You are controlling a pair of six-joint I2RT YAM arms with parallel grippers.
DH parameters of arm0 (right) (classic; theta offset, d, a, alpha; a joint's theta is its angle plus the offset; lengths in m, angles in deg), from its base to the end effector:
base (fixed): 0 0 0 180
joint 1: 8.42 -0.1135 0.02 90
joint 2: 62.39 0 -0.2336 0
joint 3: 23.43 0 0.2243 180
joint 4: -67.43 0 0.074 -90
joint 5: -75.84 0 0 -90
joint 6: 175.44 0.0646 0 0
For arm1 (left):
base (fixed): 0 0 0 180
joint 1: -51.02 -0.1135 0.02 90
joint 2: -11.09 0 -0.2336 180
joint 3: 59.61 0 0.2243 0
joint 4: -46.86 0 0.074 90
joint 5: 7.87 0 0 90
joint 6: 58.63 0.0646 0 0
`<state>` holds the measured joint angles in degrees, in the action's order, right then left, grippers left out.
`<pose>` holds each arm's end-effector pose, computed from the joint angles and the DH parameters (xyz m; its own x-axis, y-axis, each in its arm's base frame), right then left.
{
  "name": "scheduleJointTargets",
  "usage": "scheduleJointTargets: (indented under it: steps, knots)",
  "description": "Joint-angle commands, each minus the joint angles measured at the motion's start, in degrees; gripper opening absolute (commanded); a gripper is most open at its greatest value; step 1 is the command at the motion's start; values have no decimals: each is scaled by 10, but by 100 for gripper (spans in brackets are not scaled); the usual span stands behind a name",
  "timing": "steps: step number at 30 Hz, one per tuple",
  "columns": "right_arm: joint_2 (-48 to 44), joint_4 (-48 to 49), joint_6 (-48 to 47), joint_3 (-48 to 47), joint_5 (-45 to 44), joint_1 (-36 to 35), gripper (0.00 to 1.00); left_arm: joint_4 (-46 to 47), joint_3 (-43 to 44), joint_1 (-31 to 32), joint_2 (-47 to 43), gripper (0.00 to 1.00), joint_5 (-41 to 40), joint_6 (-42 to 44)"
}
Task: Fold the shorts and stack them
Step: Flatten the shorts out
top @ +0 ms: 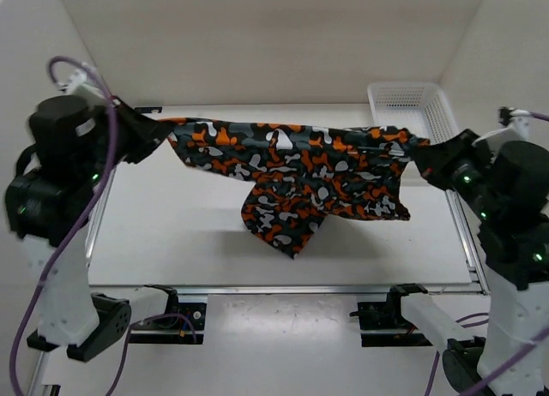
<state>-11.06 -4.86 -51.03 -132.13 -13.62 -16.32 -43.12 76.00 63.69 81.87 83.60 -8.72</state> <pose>0.1276 0.0183 0.4491 -0.2932 0.5298 -0.7958 0.0233 0.8361 0.5481 0.1596 -0.0376 0.4782 -0.4730 -0.5535 -0.6855 -0.0819 0.8023 -0.5913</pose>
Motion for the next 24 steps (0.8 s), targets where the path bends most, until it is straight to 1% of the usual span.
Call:
scheduleJointTargets:
  steps: [1,3,6,9,14,16,19,21,24]
  knots:
    - [-14,-71,-54,-102,-85,10,1,-97,99,-14,-36,10,-79,23]
    - [-27,-78,-62,-155,-111,5,1,-78,123,-14,-72,10,-98,35]
    - [-41,-78,-62,-205,-118,-1,1,-28,130,-14,-129,10,-131,50]
    - [-54,-78,-62,-247,-110,-6,1,-28,158,-14,-144,10,-159,50]
    - [-61,-78,-50,-294,-103,-6,1,-23,211,-4,-150,10,-173,50]
    - [-61,-78,-36,-300,-109,-6,1,-11,235,-4,-150,10,-188,50]
    - [-55,-78,-29,-300,-114,-6,1,4,240,11,-150,10,-202,62]
    - [-41,-78,-29,-282,-122,-6,1,25,222,17,-150,10,-202,67]
    - [-26,-54,-29,-218,-142,-6,1,50,197,17,-129,10,-222,74]
